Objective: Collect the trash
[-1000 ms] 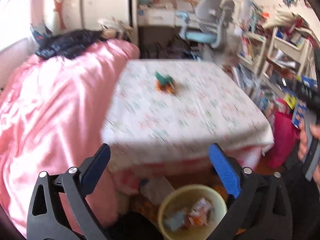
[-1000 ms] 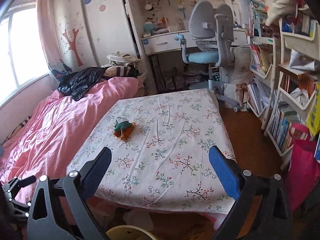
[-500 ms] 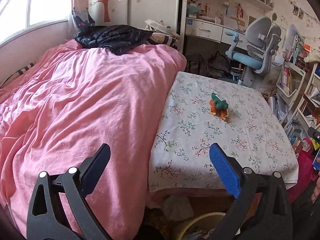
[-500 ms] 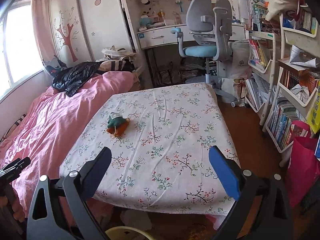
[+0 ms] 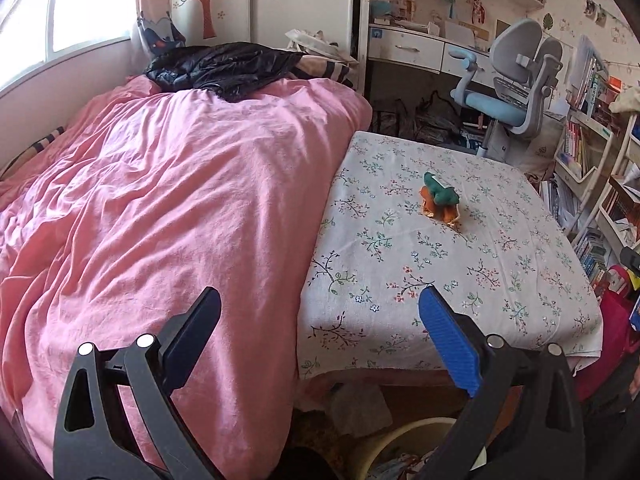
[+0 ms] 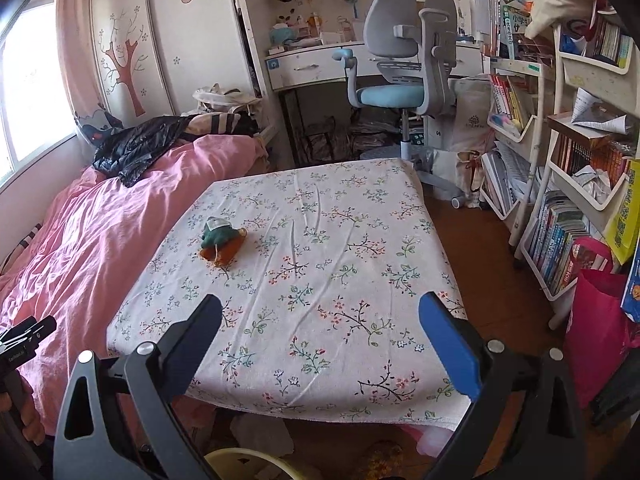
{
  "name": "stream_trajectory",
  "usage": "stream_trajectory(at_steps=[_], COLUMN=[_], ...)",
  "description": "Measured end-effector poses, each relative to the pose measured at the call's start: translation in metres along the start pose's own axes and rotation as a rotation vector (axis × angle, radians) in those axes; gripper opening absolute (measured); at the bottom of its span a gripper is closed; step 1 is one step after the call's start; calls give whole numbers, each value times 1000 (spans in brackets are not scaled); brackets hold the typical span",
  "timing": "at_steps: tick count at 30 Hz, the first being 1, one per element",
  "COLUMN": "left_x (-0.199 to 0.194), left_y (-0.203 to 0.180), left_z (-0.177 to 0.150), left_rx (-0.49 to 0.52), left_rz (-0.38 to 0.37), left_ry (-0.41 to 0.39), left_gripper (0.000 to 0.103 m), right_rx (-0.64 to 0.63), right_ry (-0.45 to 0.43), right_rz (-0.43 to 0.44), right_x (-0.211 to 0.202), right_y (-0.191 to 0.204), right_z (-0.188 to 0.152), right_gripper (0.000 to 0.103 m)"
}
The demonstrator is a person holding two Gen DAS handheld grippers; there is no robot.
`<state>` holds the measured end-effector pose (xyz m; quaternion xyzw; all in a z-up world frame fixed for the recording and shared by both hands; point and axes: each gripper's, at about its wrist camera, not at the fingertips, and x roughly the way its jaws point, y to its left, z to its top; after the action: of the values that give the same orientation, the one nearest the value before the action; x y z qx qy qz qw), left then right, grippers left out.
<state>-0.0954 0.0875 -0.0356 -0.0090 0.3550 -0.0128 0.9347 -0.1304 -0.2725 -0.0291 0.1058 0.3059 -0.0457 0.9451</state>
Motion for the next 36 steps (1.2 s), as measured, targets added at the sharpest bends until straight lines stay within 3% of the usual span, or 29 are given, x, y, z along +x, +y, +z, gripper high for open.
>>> stream_trajectory(at_steps=[36], left_x=[1], left_y=[-10], left_z=[0], left_rx=[58], left_rz=[-33], left_ry=[-13], left_gripper=[96], right_rx=[-111], right_ry=[31], right_rz=[-5], right_x=[9], right_y=[21], right_z=[-2], right_gripper=[95])
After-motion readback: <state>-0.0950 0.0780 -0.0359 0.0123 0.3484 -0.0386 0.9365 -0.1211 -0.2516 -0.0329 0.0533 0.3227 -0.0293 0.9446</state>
